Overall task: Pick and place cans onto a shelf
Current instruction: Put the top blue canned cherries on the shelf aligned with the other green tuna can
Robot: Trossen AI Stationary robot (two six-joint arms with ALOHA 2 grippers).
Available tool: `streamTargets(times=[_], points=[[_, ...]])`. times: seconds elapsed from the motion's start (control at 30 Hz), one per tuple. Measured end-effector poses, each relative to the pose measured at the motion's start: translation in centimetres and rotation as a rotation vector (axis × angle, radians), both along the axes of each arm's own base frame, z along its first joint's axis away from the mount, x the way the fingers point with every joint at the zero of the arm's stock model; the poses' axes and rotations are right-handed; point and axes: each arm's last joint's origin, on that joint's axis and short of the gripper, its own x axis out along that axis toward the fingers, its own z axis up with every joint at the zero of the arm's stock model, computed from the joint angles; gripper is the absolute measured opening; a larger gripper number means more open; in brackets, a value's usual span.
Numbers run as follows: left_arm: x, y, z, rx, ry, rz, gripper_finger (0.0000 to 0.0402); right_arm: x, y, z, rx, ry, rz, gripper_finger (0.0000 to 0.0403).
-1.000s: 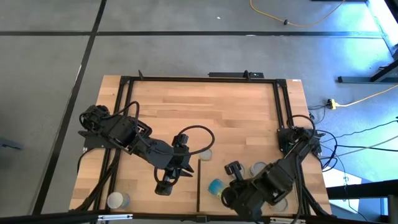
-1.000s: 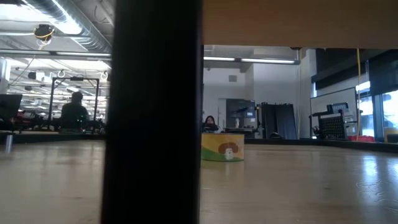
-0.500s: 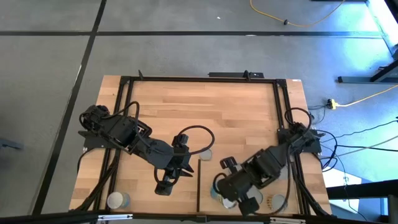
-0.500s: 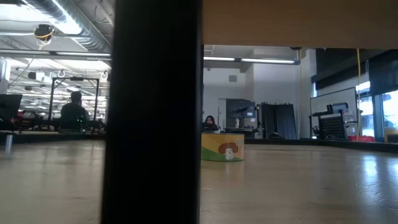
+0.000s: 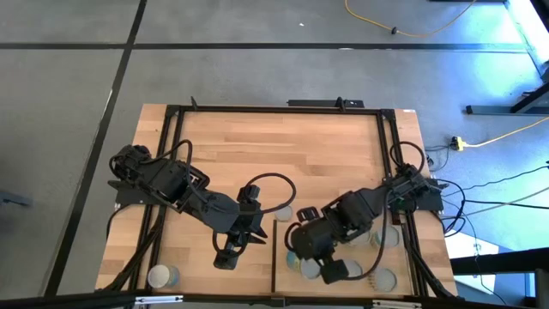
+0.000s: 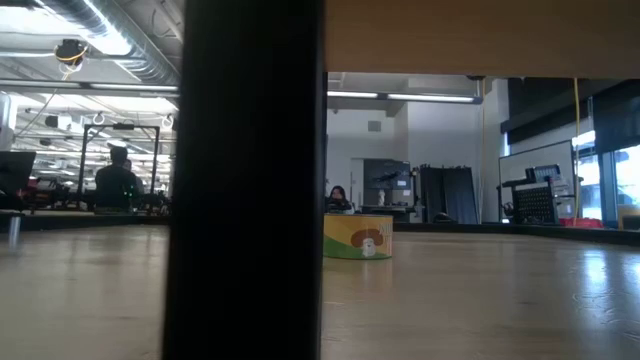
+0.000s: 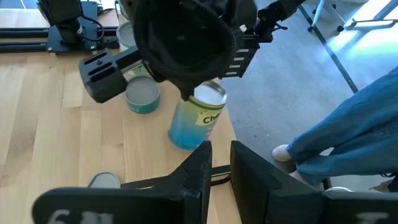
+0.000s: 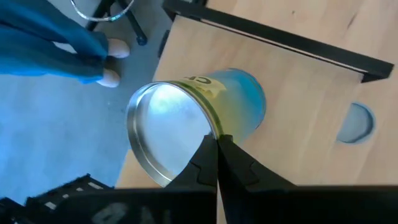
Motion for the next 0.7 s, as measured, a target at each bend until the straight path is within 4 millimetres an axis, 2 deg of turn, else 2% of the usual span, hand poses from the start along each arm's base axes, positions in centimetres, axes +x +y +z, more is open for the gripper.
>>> streamTargets(times=[0.27, 0.7], points=[[-0.01, -0.01, 0.0, 0.0, 0.0, -0.001, 0.0051, 0.15, -0.08, -0.2, 0.003, -0.001, 0.033, 0.001], [0.0, -0.01, 0.0, 0.0, 0.0, 0.0, 0.0051, 0.32, -0.12, -0.34, -0.035, -0.025, 0.022, 0.0054]])
